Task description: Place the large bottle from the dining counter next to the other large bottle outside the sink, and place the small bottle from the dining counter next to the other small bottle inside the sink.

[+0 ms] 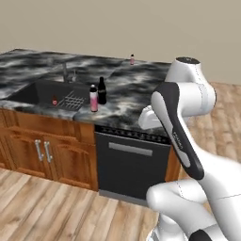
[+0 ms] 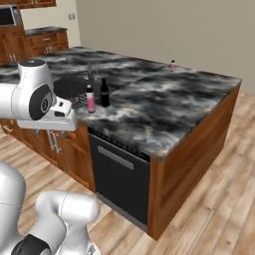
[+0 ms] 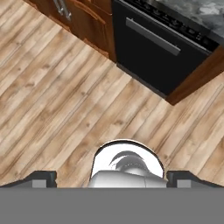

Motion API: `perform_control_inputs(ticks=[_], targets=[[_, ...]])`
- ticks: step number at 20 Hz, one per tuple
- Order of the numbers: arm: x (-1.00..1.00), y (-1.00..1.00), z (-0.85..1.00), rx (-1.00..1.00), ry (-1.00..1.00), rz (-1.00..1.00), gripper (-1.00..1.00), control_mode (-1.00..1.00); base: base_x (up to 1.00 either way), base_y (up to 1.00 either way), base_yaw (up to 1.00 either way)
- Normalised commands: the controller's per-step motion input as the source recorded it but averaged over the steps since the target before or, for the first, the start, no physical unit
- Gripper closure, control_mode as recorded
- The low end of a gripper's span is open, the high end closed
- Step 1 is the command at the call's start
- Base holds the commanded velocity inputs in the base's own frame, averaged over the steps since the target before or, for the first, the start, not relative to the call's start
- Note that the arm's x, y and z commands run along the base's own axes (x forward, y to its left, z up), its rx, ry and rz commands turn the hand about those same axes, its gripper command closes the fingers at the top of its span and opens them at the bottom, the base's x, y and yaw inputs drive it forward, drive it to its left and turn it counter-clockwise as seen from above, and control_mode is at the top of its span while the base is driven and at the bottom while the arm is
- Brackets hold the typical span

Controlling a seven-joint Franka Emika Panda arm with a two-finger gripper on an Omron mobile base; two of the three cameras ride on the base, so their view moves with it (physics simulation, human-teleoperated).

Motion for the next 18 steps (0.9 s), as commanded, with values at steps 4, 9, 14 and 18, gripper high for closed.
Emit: perform_control_inputs(ticks=[4, 9, 14, 18], targets=[[0.00, 0.00, 0.00, 0.00, 0.00, 0.00, -1.00, 1.00, 0.18, -1.00, 0.38], [0.00, 0.00, 0.00, 0.00, 0.00, 0.00, -1.00, 1.00, 0.31, -1.00, 0.37], [0.00, 0.00, 0.00, 0.00, 0.00, 0.00, -1.00, 1.00, 0.43, -1.00, 0.41], [0.00, 0.00, 0.00, 0.00, 0.00, 0.00, -1.00, 1.00, 0.34, -1.00, 0.39]])
